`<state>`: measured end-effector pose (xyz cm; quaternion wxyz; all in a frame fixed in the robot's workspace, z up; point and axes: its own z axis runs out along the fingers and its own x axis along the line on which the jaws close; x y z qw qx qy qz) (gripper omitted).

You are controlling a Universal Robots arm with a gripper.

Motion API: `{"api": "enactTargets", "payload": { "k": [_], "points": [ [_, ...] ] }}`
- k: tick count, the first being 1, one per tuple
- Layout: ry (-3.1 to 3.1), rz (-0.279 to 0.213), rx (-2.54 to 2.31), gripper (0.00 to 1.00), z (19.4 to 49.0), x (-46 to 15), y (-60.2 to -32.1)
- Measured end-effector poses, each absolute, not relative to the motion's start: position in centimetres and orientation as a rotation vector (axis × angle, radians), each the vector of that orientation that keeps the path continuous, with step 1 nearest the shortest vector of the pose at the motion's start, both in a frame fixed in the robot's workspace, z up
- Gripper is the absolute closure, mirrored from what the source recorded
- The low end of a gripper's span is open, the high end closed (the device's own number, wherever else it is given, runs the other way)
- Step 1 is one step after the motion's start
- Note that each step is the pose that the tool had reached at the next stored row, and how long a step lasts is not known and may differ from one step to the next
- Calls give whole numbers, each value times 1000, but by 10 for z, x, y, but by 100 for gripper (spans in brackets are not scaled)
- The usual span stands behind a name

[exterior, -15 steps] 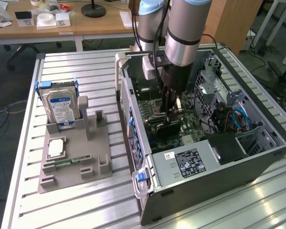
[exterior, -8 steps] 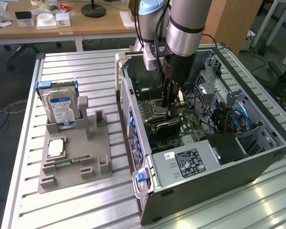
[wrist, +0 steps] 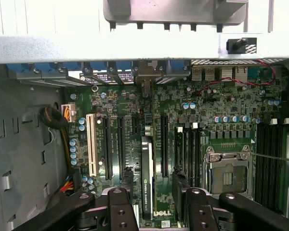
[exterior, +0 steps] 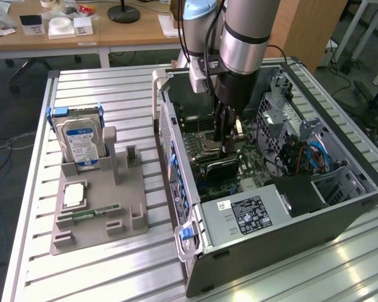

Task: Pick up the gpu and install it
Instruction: 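Press down on the gpu until it lock into place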

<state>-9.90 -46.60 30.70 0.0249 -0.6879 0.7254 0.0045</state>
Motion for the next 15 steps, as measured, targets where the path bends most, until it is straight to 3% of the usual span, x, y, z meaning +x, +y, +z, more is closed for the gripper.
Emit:
{"api": "enactTargets", "payload": {
  "k": [6,7,10,15],
  "points": [
    [2243,14,-2127,56,307,-99,-466],
    [2243,14,-2128,68,307,-99,-466],
    [2243,14,-2127,85,307,-99,-466],
    [2243,14,-2127,89,307,-99,-466]
  ]
}}
